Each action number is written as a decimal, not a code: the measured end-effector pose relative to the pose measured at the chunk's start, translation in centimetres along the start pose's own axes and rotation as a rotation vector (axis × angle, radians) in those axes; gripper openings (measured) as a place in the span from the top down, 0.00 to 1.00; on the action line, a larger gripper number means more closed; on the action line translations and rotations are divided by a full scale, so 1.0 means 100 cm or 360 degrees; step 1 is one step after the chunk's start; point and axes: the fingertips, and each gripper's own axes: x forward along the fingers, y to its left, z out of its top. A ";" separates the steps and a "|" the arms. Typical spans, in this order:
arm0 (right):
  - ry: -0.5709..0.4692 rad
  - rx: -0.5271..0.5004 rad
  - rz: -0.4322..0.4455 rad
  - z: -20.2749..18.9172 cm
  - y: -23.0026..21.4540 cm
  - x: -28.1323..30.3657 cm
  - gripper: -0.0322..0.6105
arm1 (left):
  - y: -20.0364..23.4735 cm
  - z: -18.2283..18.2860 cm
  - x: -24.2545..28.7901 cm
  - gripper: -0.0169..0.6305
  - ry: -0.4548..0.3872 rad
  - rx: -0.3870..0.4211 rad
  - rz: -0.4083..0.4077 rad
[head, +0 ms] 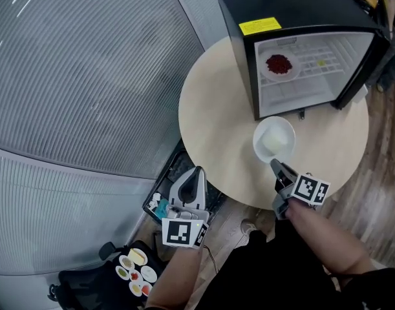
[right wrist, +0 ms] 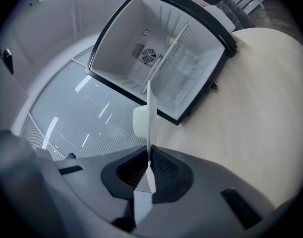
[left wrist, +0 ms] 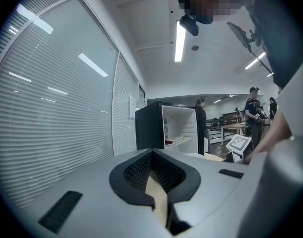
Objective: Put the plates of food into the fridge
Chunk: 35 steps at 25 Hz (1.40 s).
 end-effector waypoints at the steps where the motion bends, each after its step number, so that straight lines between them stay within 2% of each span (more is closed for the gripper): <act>1: -0.0015 0.0002 0.0005 0.008 0.000 -0.002 0.92 | -0.004 0.004 0.007 0.96 -0.0010 0.0003 -0.0011; 16: -0.0169 0.0013 0.0018 0.124 -0.023 -0.028 0.92 | -0.078 0.041 0.113 0.96 -0.0082 -0.0006 -0.0183; 23: -0.0164 0.0012 0.0005 0.161 -0.043 -0.030 0.92 | -0.107 0.048 0.159 0.96 -0.0107 -0.0033 -0.0220; 29: -0.0135 0.0000 -0.0007 0.185 -0.058 -0.030 0.92 | -0.118 0.043 0.189 0.96 -0.0083 -0.0066 -0.0174; 35: -0.0118 -0.0010 -0.0009 0.206 -0.076 -0.025 0.92 | -0.138 0.037 0.217 0.96 -0.0042 -0.0056 -0.0192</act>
